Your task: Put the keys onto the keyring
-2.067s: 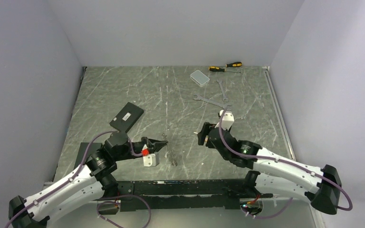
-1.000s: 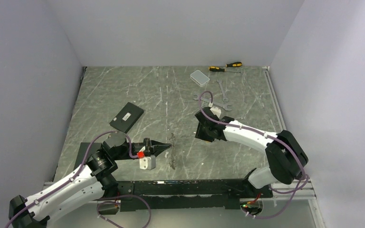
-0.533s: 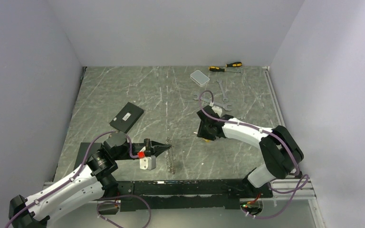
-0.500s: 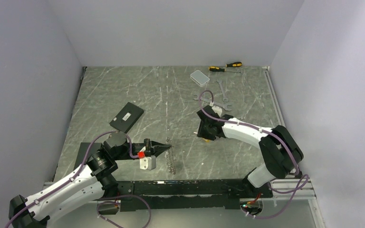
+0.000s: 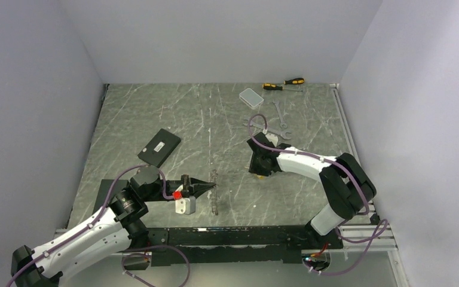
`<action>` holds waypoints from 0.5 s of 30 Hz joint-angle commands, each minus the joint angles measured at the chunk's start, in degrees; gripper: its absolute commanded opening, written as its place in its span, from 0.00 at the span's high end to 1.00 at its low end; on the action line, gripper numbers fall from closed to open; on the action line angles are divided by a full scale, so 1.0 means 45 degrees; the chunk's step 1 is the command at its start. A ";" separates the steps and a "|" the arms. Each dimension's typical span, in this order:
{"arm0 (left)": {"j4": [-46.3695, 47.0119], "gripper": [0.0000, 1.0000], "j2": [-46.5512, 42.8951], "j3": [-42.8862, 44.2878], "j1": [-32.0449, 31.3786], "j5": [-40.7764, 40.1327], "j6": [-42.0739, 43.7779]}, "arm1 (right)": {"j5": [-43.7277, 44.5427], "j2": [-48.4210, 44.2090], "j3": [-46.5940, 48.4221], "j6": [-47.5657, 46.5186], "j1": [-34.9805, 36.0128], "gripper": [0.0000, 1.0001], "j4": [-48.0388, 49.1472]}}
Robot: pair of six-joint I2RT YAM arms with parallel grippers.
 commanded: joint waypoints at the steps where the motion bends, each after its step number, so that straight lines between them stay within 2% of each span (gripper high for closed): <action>1: 0.0722 1.00 -0.0094 0.0272 -0.0046 0.0354 -0.0016 | 0.0114 0.0180 0.0463 -0.0183 -0.0064 0.68 0.0169; 7: 0.0648 1.00 -0.0136 0.0300 -0.0047 0.0349 0.0012 | 0.0253 0.0323 0.0662 -0.0297 -0.0071 0.78 -0.0083; 13: 0.0588 1.00 -0.0197 0.0283 -0.0033 0.0296 0.0044 | 0.0415 0.0280 0.0958 -0.0500 -0.0071 1.00 -0.0476; 15: 0.0569 1.00 -0.0218 0.0289 -0.0036 0.0291 0.0062 | 0.0433 0.0139 0.1254 -0.0696 -0.0071 1.00 -0.0815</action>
